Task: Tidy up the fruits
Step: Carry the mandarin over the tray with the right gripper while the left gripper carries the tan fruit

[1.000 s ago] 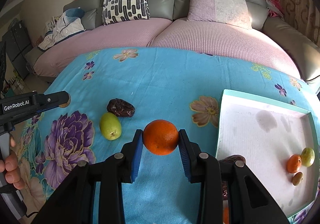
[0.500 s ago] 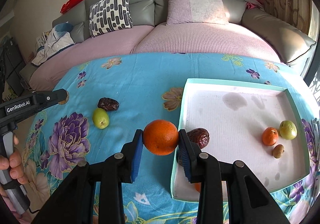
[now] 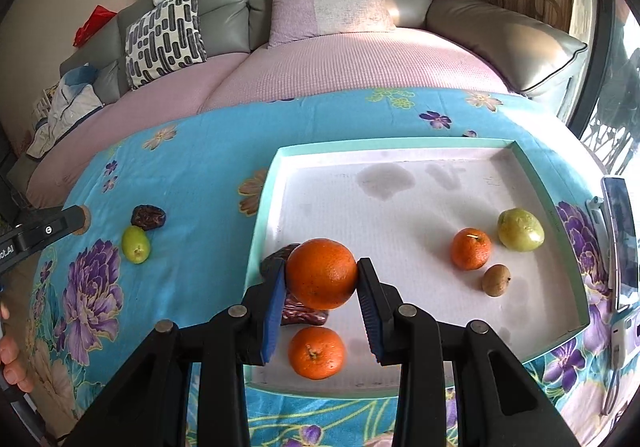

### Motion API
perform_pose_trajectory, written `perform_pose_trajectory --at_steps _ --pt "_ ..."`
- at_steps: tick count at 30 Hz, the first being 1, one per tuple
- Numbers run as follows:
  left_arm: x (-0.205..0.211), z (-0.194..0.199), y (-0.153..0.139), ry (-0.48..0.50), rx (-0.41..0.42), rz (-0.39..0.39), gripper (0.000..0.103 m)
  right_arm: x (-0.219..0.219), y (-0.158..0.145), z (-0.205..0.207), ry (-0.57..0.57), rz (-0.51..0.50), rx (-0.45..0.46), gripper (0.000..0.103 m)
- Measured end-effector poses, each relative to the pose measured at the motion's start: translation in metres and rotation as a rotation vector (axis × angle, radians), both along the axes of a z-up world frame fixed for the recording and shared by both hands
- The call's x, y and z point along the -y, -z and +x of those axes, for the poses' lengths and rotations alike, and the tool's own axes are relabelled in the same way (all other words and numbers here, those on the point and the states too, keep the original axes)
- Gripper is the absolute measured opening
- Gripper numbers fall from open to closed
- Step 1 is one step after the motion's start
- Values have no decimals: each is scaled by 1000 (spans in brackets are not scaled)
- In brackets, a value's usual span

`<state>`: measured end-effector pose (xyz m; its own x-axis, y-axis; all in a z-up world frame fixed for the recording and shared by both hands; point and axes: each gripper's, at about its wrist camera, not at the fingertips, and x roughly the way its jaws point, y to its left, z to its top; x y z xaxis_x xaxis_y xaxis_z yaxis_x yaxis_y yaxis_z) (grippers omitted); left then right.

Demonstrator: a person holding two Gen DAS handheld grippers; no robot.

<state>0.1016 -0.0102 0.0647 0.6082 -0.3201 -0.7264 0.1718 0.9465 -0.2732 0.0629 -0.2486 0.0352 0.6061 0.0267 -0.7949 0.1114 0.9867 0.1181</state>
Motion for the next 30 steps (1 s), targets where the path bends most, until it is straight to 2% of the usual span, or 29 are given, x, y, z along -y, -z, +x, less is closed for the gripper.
perform_pose_trajectory --at_steps 7,15,25,30 --pt "49 -10 8 132 -25 27 27 56 4 -6 165 19 -34 37" --pt "109 -21 20 282 -16 75 27 87 4 -8 222 61 -23 37" --pt "147 0 36 322 13 162 27 98 13 13 201 81 -35 37" --pt "161 15 48 313 -14 188 27 107 17 16 204 100 -54 37"
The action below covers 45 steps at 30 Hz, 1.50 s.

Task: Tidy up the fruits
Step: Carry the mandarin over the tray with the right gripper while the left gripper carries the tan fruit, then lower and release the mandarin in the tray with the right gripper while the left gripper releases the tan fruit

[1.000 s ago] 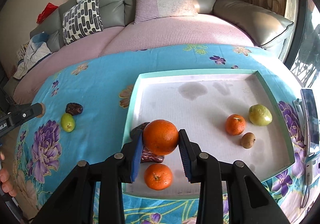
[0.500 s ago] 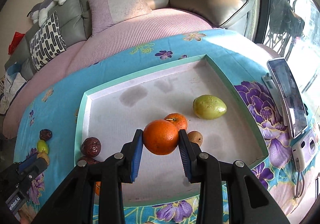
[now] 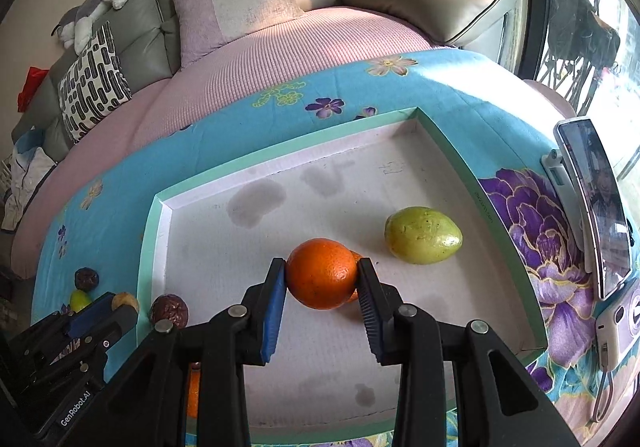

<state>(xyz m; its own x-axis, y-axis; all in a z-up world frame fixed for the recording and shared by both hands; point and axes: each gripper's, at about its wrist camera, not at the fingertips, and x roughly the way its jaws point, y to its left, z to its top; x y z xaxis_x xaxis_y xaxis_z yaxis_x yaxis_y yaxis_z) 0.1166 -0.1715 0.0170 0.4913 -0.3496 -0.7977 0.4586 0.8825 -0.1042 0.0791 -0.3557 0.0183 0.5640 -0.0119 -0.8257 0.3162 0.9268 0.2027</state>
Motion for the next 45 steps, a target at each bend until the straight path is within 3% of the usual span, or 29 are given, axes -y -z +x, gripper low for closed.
perform_pose_trajectory --at_steps 18,45 --pt "37 42 23 -49 -67 53 27 9 8 -2 -15 35 -56 37" --pt "35 37 21 -60 -98 52 28 5 11 -2 -14 6 -91 37"
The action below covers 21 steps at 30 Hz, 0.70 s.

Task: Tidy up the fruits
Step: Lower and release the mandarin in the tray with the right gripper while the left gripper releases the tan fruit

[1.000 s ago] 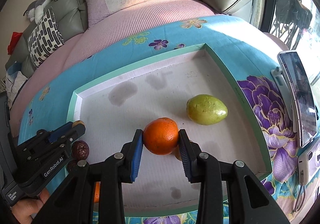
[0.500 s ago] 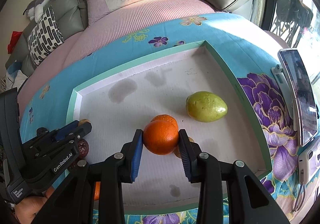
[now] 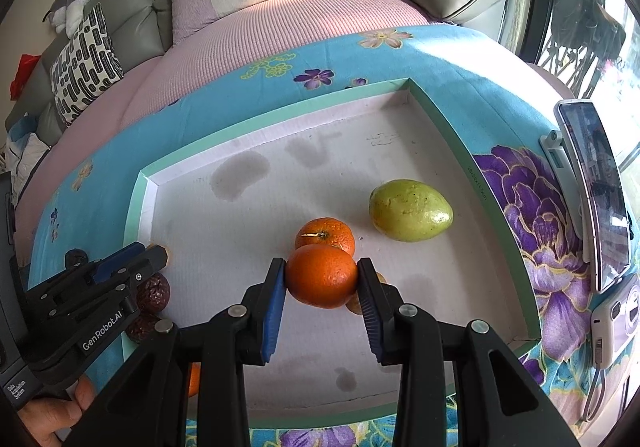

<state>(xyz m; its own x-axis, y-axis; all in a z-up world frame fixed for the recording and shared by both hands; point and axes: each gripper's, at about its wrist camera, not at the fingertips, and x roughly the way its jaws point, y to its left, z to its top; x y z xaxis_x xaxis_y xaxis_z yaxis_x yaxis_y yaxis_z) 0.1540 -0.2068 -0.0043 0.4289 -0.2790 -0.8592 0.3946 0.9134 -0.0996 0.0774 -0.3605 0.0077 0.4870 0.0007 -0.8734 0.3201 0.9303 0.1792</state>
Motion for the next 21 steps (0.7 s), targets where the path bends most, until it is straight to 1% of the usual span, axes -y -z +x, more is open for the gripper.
perform_pose_trajectory --at_steps 15,17,19,21 --pt "-21 -20 -26 -13 29 -29 29 1 -5 -1 11 -22 9 38" --pt "-27 -22 -29 -23 32 -34 29 1 -7 -1 15 -23 20 40" --pt "-35 -23 -30 -35 34 -35 29 1 -9 -2 19 -32 29 52" --pt "-44 -25 -31 -52 34 -33 29 0 -10 -1 18 -36 34 54"
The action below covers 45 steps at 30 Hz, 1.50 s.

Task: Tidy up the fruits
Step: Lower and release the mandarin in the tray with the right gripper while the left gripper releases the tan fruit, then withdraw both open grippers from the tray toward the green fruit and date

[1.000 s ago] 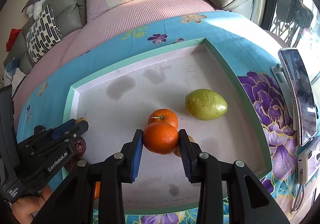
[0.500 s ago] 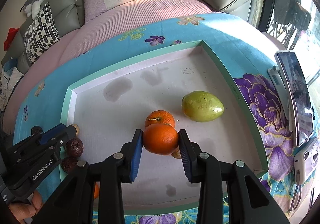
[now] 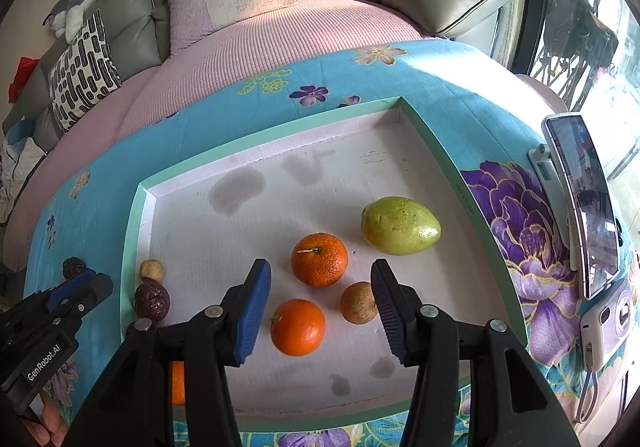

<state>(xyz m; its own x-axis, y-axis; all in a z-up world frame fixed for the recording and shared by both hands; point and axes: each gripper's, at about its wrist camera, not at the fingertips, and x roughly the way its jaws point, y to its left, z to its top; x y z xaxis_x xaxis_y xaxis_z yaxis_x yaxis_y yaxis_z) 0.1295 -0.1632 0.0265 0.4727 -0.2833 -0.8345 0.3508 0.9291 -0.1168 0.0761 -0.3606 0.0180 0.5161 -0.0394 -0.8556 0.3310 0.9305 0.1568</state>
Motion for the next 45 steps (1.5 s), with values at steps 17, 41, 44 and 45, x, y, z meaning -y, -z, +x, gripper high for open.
perform_pose_trajectory --at_steps 17,41,44,45 --pt "-81 -5 13 -195 -15 55 84 -25 -1 9 -60 -46 3 80" --pt "-134 -7 20 -345 14 58 103 -70 -5 13 -163 -80 77 95" --pt "-139 -7 17 -362 31 53 103 -74 -7 14 -164 -92 89 95" --pt "-140 -7 16 -367 36 50 103 -75 -7 15 -165 -97 93 95"
